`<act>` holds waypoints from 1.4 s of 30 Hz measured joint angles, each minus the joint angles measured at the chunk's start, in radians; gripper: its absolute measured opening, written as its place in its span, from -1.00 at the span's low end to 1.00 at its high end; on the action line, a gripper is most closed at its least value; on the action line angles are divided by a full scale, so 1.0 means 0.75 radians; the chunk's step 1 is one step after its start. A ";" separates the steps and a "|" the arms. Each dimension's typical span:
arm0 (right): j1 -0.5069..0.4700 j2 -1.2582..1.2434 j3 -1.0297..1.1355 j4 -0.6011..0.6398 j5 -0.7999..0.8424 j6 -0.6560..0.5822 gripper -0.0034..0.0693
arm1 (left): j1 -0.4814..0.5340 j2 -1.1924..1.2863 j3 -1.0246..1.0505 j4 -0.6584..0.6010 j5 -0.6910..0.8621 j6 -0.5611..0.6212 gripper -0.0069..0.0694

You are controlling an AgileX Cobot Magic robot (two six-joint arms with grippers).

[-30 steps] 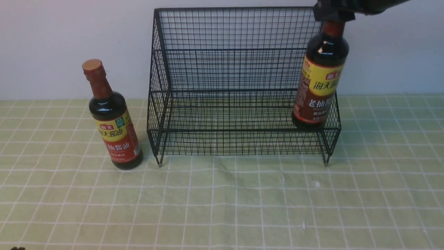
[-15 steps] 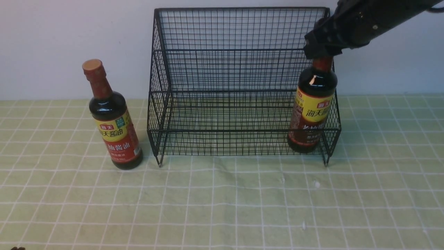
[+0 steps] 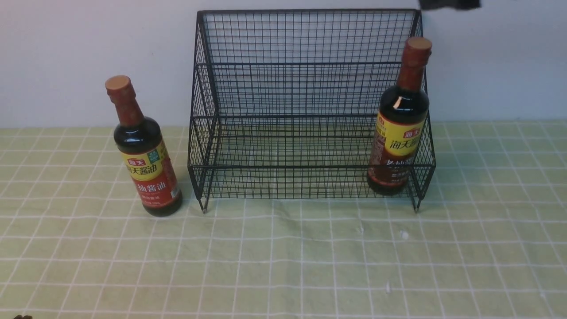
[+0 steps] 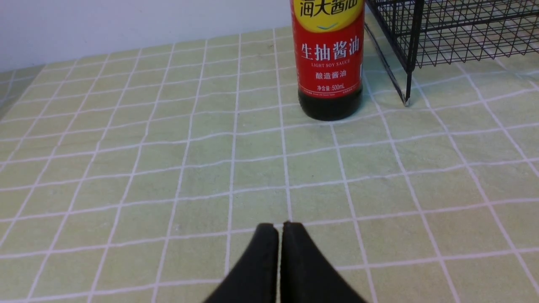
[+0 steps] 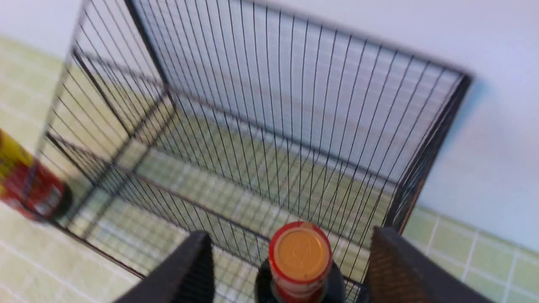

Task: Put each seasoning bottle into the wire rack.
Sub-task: Use the left arm to grab the condiment bottle closest to it

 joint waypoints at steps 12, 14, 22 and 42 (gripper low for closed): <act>0.000 -0.867 0.209 -0.300 0.140 0.313 -0.93 | 0.000 0.000 0.002 -0.011 -0.251 -0.052 -0.84; 0.000 -1.036 0.353 -0.300 0.085 0.337 -0.94 | 0.000 0.000 0.002 -0.022 -0.317 -0.073 -0.84; 0.000 -1.758 1.249 -0.363 -0.495 0.397 -0.94 | 0.000 0.000 0.002 -0.031 -0.507 -0.112 -0.84; 0.000 -1.999 1.858 -0.352 -0.953 0.555 -0.94 | 0.000 0.376 -0.496 -0.131 -0.324 -0.346 -0.84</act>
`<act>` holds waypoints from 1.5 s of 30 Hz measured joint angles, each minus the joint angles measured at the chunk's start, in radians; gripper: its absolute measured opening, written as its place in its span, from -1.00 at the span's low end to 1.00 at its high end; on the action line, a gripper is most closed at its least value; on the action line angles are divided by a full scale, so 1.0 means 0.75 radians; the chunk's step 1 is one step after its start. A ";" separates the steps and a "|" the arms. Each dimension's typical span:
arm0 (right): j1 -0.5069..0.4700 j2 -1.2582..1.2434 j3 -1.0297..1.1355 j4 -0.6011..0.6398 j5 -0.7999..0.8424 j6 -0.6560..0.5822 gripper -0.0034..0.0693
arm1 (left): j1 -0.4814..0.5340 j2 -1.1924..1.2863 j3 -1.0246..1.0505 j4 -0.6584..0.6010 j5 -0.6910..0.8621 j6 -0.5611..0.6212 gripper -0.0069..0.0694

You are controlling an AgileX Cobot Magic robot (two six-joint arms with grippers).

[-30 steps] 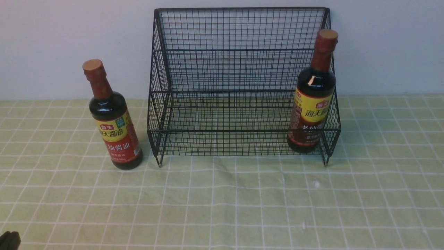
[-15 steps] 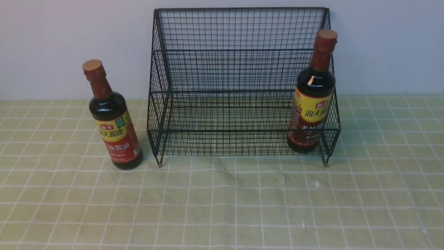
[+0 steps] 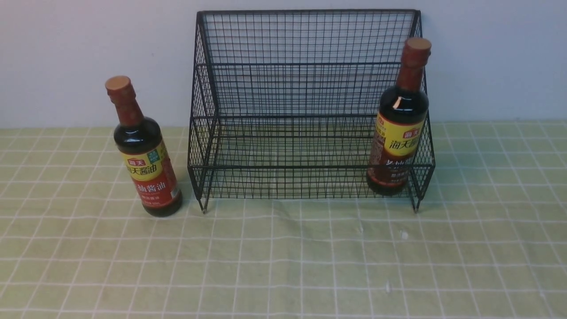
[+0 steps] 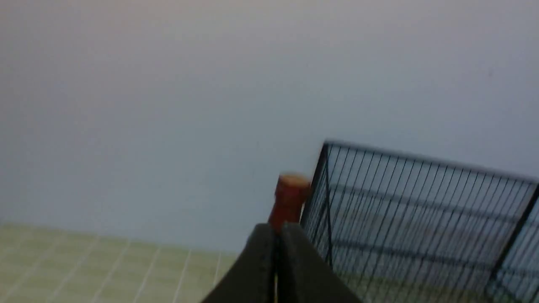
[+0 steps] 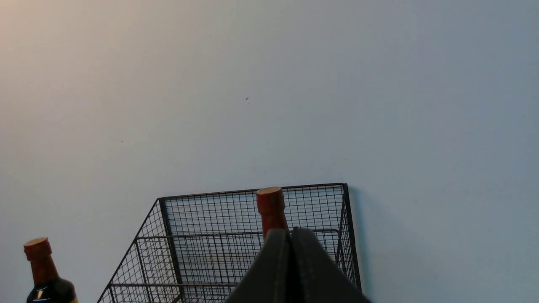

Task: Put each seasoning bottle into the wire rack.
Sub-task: Use the left arm to grab the condiment bottle closest to it

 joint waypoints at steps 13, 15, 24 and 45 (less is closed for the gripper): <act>0.000 0.000 0.000 -0.001 0.011 0.002 -0.94 | 0.000 0.985 -0.889 -0.125 1.187 0.282 -0.84; 0.000 0.000 0.000 -0.001 0.010 0.002 -0.94 | 0.000 1.055 -0.968 -0.124 1.199 0.290 -0.84; 0.000 0.000 0.000 -0.001 0.014 0.002 -0.94 | 0.000 1.258 -1.216 -0.158 1.032 0.462 -0.49; 0.000 0.000 0.000 -0.001 0.015 0.002 -0.94 | 0.000 1.656 -1.245 -0.198 0.576 0.541 0.72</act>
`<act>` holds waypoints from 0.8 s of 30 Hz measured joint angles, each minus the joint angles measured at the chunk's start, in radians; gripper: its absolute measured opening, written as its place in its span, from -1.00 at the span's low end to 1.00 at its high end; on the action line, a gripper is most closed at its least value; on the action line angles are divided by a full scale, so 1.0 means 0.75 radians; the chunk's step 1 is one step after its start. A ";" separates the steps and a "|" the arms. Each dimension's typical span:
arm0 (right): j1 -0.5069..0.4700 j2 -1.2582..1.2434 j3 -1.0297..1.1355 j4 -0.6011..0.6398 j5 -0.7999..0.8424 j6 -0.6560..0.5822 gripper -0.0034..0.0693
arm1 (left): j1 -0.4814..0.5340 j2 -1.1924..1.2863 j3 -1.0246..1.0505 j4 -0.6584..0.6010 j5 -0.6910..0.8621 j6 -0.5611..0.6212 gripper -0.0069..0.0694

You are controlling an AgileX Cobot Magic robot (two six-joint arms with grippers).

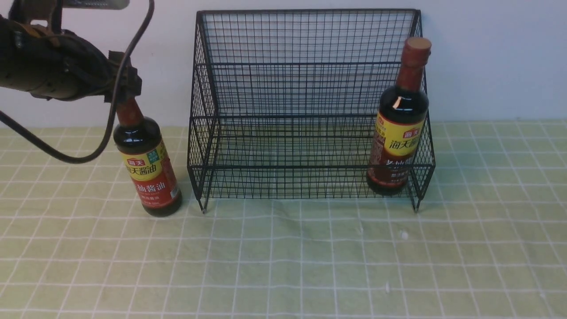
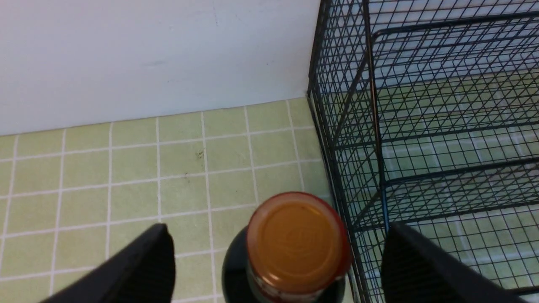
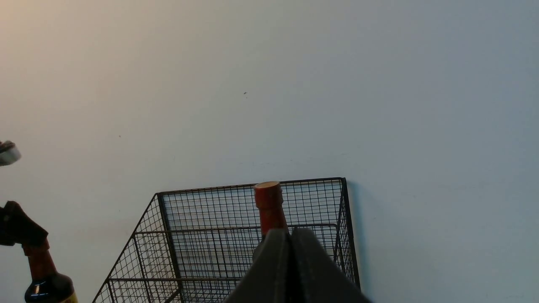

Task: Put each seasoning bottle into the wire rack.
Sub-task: Use the left arm to grab the condiment bottle closest to it

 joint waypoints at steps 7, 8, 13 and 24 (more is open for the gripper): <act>0.000 0.000 0.000 0.000 0.000 0.000 -0.94 | 0.000 0.066 0.000 -0.001 -0.003 0.000 0.54; 0.000 0.000 0.000 0.000 0.000 0.000 -0.94 | 0.000 0.076 0.000 -0.006 -0.003 0.000 0.46; 0.000 0.000 0.000 0.000 0.000 0.000 -0.94 | 0.000 0.086 0.000 -0.036 0.001 0.000 -0.09; 0.000 0.000 0.000 0.000 0.000 0.000 -0.94 | 0.000 0.057 -0.013 -0.024 0.059 -0.001 -0.09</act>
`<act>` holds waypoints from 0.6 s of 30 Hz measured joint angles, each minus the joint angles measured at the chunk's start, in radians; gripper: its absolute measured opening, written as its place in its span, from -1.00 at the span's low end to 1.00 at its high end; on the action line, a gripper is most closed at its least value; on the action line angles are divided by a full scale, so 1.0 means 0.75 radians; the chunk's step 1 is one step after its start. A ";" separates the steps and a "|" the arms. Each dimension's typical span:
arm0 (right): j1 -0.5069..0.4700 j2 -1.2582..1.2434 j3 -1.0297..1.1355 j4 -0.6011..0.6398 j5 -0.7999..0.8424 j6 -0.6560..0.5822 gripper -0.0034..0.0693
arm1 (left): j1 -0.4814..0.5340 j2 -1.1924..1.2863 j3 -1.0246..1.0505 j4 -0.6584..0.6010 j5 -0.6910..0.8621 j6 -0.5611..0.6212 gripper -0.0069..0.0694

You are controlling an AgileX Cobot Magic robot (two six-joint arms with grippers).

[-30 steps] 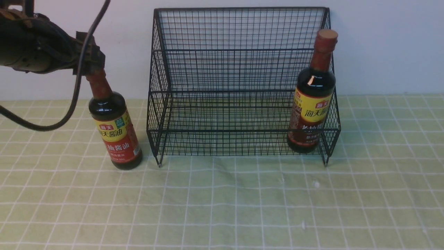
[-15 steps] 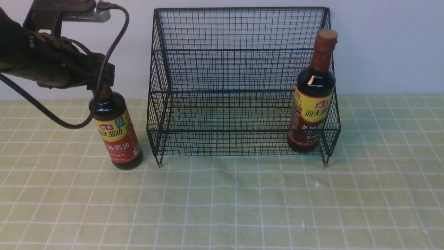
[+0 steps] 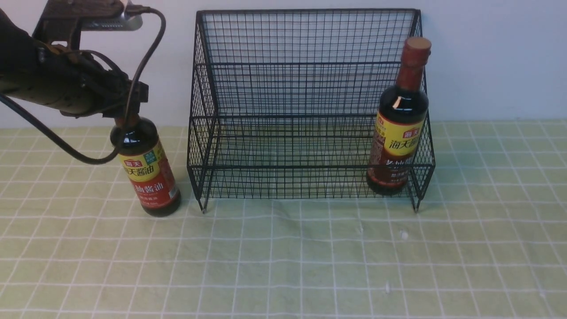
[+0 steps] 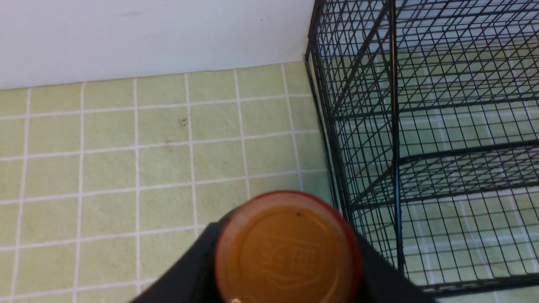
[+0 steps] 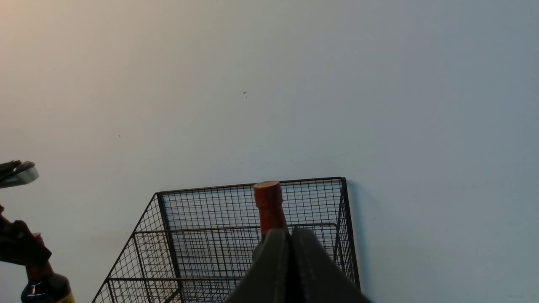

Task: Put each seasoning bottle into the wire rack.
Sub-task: Use the left arm to grab the condiment bottle closest to it, then use the left arm to put the condiment bottle back on the shelf

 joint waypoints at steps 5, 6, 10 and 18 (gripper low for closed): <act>0.000 0.000 0.000 0.000 0.003 0.014 -0.94 | 0.000 -0.074 -0.102 0.010 0.055 0.000 -0.09; 0.000 0.000 0.000 0.000 0.003 0.018 -0.94 | 0.000 -0.084 -0.126 0.008 0.055 0.000 -0.09; 0.000 0.000 0.000 0.000 0.004 0.021 -0.94 | 0.000 -0.124 -0.249 -0.025 0.055 0.000 -0.09; 0.000 0.000 0.001 0.000 0.005 0.024 -0.94 | 0.001 -0.126 -0.410 -0.276 0.036 0.020 -0.09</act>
